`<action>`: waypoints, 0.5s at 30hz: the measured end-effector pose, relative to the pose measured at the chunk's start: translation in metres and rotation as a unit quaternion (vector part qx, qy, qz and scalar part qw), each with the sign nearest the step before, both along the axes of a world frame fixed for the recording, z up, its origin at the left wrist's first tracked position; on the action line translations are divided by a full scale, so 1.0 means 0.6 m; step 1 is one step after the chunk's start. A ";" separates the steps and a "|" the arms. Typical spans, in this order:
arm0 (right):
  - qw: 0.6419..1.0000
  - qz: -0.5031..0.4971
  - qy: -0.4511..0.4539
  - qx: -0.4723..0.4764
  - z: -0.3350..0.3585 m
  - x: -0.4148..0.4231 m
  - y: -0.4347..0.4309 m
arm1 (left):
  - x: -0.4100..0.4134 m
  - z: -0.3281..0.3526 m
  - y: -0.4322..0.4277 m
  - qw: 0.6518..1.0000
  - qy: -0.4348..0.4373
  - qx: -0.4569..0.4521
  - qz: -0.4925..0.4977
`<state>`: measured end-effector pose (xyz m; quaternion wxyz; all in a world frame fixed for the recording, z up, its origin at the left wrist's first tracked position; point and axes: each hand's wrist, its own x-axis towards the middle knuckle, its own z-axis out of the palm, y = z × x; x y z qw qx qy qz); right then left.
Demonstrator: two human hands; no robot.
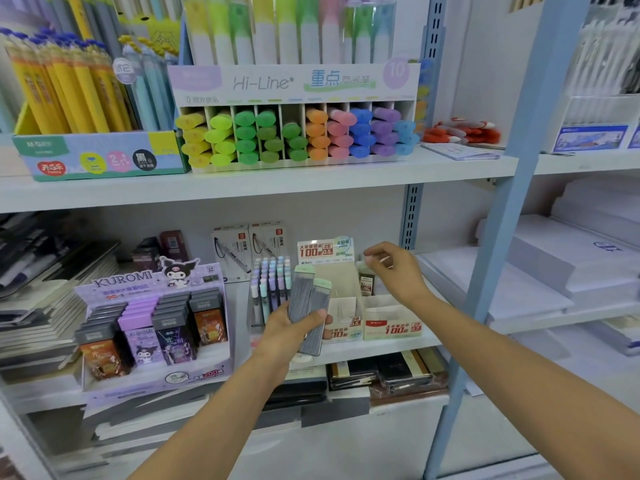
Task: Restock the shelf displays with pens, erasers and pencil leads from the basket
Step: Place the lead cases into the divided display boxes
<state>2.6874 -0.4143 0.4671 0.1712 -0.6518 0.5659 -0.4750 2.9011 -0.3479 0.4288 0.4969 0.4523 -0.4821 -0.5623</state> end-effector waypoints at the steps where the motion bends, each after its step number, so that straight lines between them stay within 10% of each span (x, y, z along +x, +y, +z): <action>1: 0.999 0.032 -0.030 0.019 0.009 0.009 0.013 | -0.004 0.004 0.003 1.000 -0.002 -0.004 -0.004; 7: 0.957 0.193 -0.127 0.178 0.035 0.050 0.072 | -0.040 0.025 0.024 0.999 0.009 -0.008 -0.036; 15: 0.931 0.172 -0.261 0.189 0.046 0.019 0.098 | -0.048 0.047 0.049 1.000 0.009 0.008 -0.015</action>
